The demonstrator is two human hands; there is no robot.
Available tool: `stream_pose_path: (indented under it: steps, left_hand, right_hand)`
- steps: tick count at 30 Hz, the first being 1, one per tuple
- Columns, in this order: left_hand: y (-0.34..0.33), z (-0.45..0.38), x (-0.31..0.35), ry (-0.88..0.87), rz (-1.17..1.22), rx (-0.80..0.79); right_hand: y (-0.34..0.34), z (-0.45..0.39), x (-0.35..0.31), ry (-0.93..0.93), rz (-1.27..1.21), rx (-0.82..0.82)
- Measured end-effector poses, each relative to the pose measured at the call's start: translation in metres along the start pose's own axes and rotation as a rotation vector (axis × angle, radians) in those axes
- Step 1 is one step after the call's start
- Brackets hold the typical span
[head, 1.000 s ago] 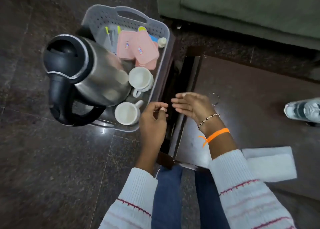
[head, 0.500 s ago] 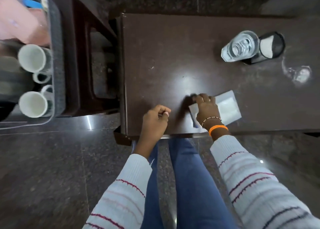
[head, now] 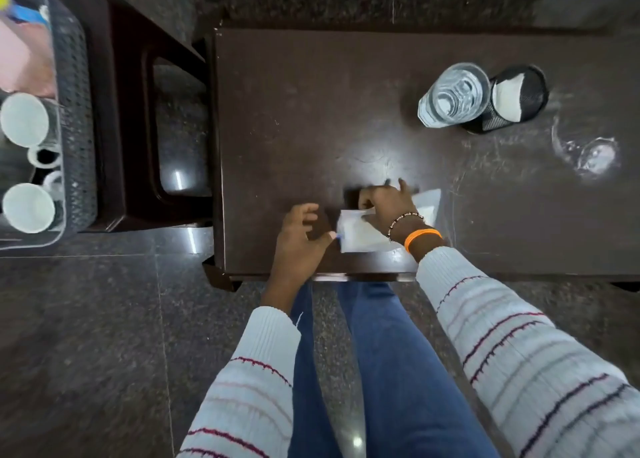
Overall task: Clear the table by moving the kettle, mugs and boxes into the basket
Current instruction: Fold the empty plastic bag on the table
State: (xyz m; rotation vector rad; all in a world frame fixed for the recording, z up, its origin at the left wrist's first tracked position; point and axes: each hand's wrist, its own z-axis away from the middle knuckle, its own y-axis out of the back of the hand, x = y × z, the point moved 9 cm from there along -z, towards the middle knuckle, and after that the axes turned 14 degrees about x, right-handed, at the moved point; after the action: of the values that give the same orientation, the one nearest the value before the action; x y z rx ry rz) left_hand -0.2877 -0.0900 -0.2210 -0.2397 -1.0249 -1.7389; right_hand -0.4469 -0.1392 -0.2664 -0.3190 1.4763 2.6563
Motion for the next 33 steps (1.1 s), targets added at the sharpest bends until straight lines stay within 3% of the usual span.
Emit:
stream_pose_path:
  steps: [4,7,10,12,14,17,19,25,29,33]
  left_hand:
    - [0.012,-0.005,-0.002,-0.043,-0.03,-0.061]
    - [0.041,-0.015,-0.008,-0.027,-0.046,0.076]
    - [0.075,-0.02,-0.021,0.058,0.1,0.206]
    - [0.096,-0.021,-0.038,0.21,0.308,0.249]
    - [0.114,-0.022,-0.053,0.378,0.575,0.271]
    - [0.158,-0.031,-0.059,0.455,0.794,0.351]
    - [0.189,-0.039,-0.055,0.42,0.879,0.35]
    - [0.268,-0.065,-0.027,0.179,1.277,0.125]
    - [0.3,-0.084,-0.034,0.177,1.224,0.127]
    - [0.31,-0.093,-0.048,0.26,1.103,0.205]
  right_hand:
    - [0.034,-0.008,-0.049,0.056,-0.444,-0.023]
    - [0.054,-0.014,-0.075,0.058,-0.681,0.034]
    - [0.067,-0.022,-0.076,-0.07,-0.776,0.205]
    - [0.069,-0.024,-0.075,-0.19,-0.82,0.276]
    - [0.058,-0.022,-0.08,-0.363,-0.927,0.217]
    - [0.035,-0.014,-0.114,-0.546,-1.198,-0.018]
    - [0.033,-0.013,-0.146,-0.533,-1.323,-0.129]
    - [0.067,-0.044,-0.237,-0.434,-1.755,-0.071]
    - [0.094,-0.078,-0.297,-0.386,-1.869,0.045]
    - [0.115,-0.112,-0.347,-0.381,-1.811,0.213]
